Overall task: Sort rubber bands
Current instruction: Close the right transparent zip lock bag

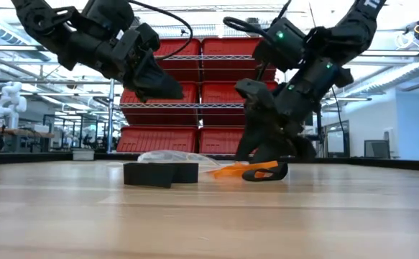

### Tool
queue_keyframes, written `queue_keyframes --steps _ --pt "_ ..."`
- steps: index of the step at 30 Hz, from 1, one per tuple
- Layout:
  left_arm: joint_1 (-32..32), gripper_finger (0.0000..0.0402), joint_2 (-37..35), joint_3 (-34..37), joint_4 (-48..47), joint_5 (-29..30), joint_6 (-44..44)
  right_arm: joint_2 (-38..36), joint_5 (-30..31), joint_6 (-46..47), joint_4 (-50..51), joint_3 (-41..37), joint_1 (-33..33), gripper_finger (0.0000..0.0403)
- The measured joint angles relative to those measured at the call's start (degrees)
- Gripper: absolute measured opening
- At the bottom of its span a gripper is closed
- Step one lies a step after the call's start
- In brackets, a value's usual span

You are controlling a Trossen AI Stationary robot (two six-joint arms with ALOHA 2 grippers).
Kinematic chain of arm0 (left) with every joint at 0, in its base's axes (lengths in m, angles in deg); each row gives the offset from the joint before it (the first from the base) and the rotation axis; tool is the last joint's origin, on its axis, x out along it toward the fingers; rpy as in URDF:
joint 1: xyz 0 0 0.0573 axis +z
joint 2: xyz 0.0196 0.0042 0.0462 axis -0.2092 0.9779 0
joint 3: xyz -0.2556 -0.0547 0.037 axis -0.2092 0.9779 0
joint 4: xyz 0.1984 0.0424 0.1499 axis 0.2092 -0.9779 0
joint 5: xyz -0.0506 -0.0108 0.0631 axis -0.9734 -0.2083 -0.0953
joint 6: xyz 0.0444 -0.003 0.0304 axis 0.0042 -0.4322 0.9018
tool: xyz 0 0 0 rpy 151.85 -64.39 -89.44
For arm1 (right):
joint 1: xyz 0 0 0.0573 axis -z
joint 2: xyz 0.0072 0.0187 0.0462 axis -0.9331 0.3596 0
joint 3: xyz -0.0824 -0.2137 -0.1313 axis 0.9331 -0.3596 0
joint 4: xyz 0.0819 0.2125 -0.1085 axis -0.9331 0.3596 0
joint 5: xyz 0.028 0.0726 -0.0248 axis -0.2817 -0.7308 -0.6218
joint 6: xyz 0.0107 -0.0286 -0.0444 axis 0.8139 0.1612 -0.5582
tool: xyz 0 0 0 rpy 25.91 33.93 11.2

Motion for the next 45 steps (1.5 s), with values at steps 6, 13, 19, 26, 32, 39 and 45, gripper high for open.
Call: queue_keyframes --steps 6,13,19,26,32,39,45 --pt "0.97 0.0177 0.0 0.0 0.11 -1.0 0.01 2.1 -0.14 -4.09 -5.53 0.1 0.44 0.0114" --pt "2.9 0.0148 0.0 0.0 0.17 -2.41 0.44 0.05 0.94 -16.19 -4.31 1.56 0.8 0.0009" --pt "4.12 0.0111 0.0 -1.18 0.0 -9.55 4.77 -4.64 1.42 -31.02 5.88 7.41 1.7 0.0002" --pt "3.03 0.01 0.0 -5.12 -3.8 -11.73 10.95 -7.01 1.21 -49.53 24.49 19.4 1.7 0.0001" --pt "2.2 0.0122 0.0 -8.36 -8.82 -11.65 14.6 -7.01 1.09 -57.18 31.44 25.75 1.84 0.0" --pt "2.22 0.0167 0.29 -9.79 -10.33 -9.61 13.05 -7.01 1.16 -59.06 31.04 26.88 1.92 0.0" --pt "1.73 0.0185 4.34 -9.81 -11.61 -7.08 10.58 -7.01 1.17 -58.87 29.35 26.88 1.57 0.0"
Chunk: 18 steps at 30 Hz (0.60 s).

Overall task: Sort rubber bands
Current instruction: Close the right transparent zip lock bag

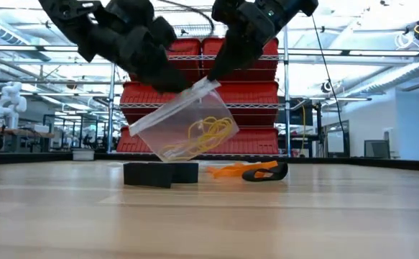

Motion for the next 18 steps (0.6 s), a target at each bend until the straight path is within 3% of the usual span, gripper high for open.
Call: queue_keyframes --steps 7,16,18 --pt "-1.75 0.0164 4.49 -0.7 0.19 0.49 -0.16 0.0 0.05 0.81 -0.26 0.0 -0.07 0.0" --pt "-0.73 0.0016 3.84 -0.87 1.32 1.75 -3.2 -6.24 3.71 6.53 6.2 0.0 -0.09 0.0053" --pt "-0.17 0.0009 3.24 -0.87 1.63 1.92 -3.69 -8.29 4.69 7.53 8.34 0.0 -0.11 0.0071"
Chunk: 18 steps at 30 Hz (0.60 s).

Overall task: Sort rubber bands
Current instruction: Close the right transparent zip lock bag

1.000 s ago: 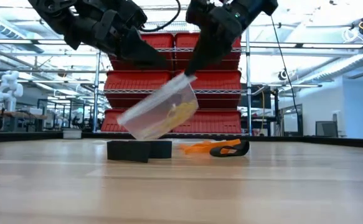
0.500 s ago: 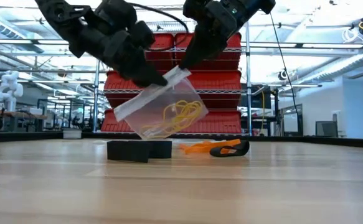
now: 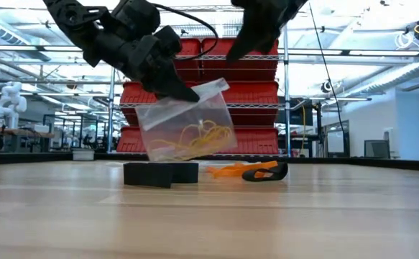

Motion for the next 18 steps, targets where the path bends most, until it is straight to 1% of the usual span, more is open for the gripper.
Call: queue_keyframes --steps 5,8,12,18 --pt "1.59 0.0005 -1.02 0.0 4.69 0.08 -2.34 -3.67 2.26 2.82 0.66 -3.24 -0.87 0.011" --pt "3.05 0.0004 -1.06 0.0 9.79 0.58 -4.52 -4.39 4.4 4.61 -5.29 -8.71 -1.97 0.0128" --pt "4.82 0.0003 -1.06 0.0 16.42 3.71 -7.75 -3.8 9.69 5.94 -19.3 -16.97 -3.94 0.0146" --pt "5.5 0.0003 -1.06 0.0 25.07 4.16 -10.1 -2.97 20.36 9.51 -45.56 -25.91 -5.8 0.0163"
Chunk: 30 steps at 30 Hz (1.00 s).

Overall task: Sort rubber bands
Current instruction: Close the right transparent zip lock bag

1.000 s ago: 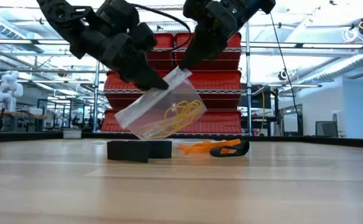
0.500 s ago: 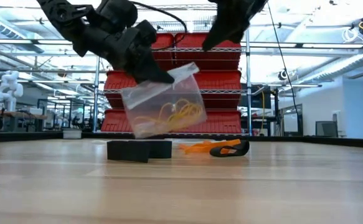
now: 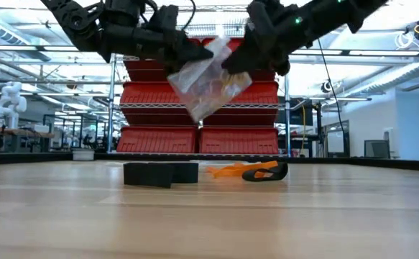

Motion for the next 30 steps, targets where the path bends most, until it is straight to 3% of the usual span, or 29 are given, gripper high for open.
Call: queue_keyframes --steps 3,7,11,23,30 --pt "-0.3 0.0002 0.0 0.0 3.19 0.08 -1.37 -0.02 1.73 -0.13 -10.32 -2.21 0.35 0.0171" --pt "-0.67 0.0002 0.0 0.0 5.59 0.51 -1.44 -0.03 -0.66 -1.43 -16.05 -2.59 1.54 0.0178" --pt "-1.26 0.0002 0.0 0.0 7.72 0.63 -1.46 -0.03 -1.36 -1.51 -17.38 -2.59 2.73 0.0175" --pt "-2.56 0.0001 0.0 0.02 11.87 1.96 -1.41 -0.03 -14.1 -2.49 -21.9 -1.9 7.02 0.0154" --pt "-2.66 0.0001 0.0 0.02 12.37 2.1 -1.43 -0.03 -15.92 -3.38 -21.44 0.26 8.78 0.014"
